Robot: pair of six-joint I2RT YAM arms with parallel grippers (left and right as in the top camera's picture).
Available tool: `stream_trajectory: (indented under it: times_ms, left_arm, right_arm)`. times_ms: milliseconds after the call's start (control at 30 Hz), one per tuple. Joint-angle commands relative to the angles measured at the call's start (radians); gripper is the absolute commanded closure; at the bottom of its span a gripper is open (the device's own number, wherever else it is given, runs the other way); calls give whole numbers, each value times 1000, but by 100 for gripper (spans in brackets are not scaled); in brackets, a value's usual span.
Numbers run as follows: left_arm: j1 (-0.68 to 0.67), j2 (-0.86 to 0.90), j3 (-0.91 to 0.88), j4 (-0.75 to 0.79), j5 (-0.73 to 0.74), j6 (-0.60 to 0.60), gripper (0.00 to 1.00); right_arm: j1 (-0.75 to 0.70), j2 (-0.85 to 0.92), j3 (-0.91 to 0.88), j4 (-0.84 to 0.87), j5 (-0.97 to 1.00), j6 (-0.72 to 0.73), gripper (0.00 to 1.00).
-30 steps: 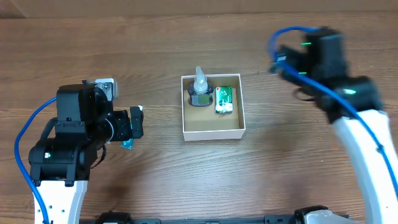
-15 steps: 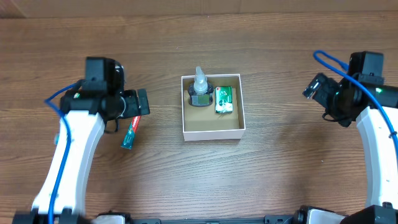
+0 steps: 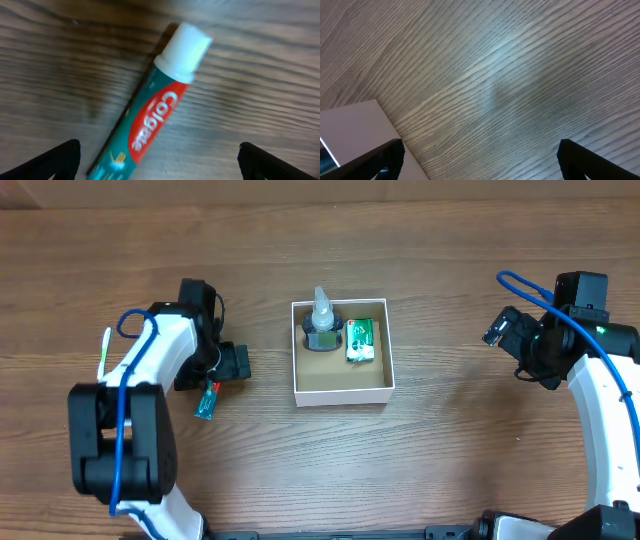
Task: Pack container
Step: 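Move the left gripper to the Colgate toothpaste tube and grasp it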
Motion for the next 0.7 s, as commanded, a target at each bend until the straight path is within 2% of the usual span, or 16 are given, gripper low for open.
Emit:
stream_trajectory:
  times_ms: [0, 333, 400, 567, 667]
  left_arm:
    - [4, 60, 10, 0, -15, -12, 0]
    - [5, 84, 10, 16, -14, 18, 2]
    - [5, 84, 10, 12, -14, 18, 9]
    - [5, 84, 10, 1, -7, 17, 48]
    - [5, 84, 10, 0, -6, 17, 55]
  right_arm:
    - [1, -6, -5, 6, 11, -4, 0]
    - [1, -6, -5, 5, 11, -3, 0]
    - [1, -6, -5, 5, 10, -3, 0]
    - [1, -6, -5, 5, 10, -3, 0]
    - [1, -6, -5, 5, 10, -3, 0]
